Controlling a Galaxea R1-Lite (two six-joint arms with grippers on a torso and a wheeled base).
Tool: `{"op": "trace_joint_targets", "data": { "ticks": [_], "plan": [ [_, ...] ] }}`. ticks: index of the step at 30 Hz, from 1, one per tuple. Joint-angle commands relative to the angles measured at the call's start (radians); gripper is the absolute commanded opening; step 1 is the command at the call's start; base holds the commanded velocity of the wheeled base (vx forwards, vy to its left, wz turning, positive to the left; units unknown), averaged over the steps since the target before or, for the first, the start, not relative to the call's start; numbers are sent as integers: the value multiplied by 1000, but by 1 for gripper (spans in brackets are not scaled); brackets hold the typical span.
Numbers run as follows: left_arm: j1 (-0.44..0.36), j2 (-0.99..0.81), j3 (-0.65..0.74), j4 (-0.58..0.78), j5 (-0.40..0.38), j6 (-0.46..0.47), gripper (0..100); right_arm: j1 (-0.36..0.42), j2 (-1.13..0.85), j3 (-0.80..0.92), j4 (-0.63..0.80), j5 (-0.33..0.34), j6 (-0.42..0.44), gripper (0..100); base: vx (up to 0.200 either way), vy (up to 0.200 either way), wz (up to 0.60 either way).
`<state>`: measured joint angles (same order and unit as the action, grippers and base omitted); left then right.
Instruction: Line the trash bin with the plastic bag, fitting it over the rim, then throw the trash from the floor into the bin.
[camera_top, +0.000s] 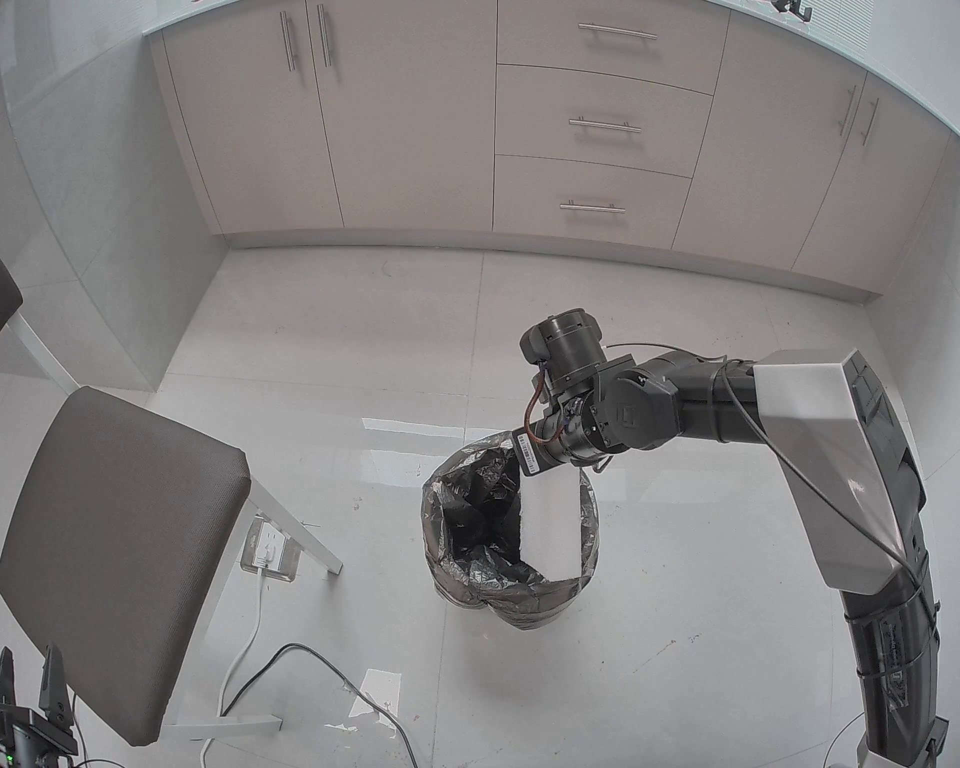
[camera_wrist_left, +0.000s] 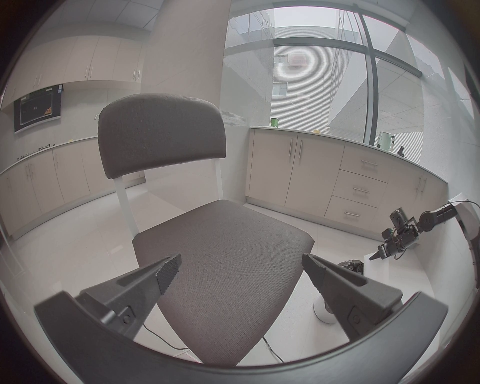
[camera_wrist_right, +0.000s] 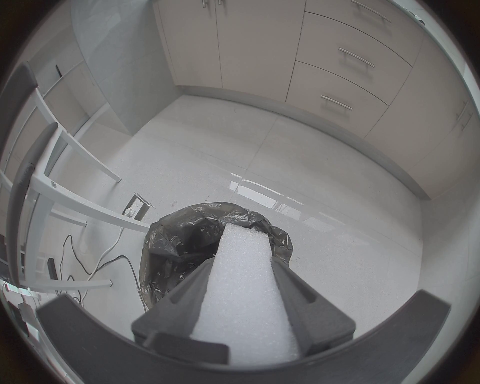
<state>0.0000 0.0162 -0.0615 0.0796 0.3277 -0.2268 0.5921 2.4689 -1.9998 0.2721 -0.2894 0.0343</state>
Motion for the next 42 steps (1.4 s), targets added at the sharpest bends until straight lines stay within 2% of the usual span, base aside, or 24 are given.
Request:
{"op": "trace_joint_targets", "data": {
  "ticks": [1,11,23,24,31,42],
  "plan": [
    [0,-16,0,0,13,0,100,5,15,0,-1,1,4,0,0,0,0],
    [0,-16,0,0,16,0,100,17,18,0,-5,-1,9,0,0,0,0],
    [0,-16,0,0,16,-9,100,44,113,0,6,-8,4,0,0,0,0],
    [0,-16,0,0,16,-11,100,44,122,0,9,-8,3,100,0,0,0],
    [0,-16,-1,0,16,-17,100,37,194,0,96,-8,3,100,0,0,0],
    [0,-16,0,0,16,-19,100,31,136,0,76,-8,15,100,0,0,0]
  ]
}}
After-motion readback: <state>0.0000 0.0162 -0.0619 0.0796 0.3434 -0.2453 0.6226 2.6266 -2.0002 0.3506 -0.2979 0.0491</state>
